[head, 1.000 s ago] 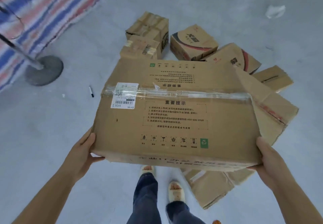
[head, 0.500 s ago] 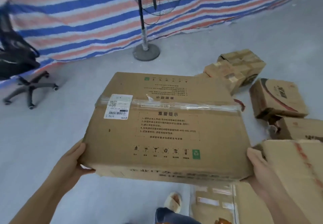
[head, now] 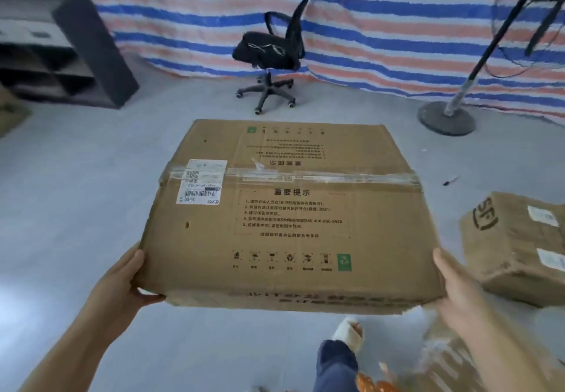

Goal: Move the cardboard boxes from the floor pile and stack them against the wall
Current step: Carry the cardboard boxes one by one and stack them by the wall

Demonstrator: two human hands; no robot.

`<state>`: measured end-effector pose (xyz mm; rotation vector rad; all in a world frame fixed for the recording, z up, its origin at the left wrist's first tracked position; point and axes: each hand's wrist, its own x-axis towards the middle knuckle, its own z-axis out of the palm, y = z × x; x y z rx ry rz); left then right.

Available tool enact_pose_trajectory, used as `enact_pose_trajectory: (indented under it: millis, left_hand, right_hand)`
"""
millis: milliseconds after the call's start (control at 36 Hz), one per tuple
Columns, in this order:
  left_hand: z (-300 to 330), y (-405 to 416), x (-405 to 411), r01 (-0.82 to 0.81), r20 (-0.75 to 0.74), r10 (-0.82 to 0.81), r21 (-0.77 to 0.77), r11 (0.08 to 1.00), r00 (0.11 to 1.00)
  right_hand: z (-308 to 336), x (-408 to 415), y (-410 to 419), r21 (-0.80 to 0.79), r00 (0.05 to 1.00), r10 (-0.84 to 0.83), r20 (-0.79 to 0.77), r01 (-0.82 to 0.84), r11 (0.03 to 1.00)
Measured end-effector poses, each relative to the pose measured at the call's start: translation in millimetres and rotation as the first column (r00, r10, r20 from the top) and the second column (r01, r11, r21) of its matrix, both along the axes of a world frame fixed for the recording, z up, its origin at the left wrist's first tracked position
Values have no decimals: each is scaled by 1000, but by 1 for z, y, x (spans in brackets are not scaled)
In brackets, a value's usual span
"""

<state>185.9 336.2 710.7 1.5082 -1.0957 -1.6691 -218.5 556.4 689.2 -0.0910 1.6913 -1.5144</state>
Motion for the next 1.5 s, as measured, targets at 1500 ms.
enact_pose_trajectory:
  millis: [1500]
  left_hand:
    - [-38, -35, 620, -971, -36, 976, 97, 217, 214]
  right_hand:
    - [-11, 700, -588, 129, 213, 967, -143, -964, 231]
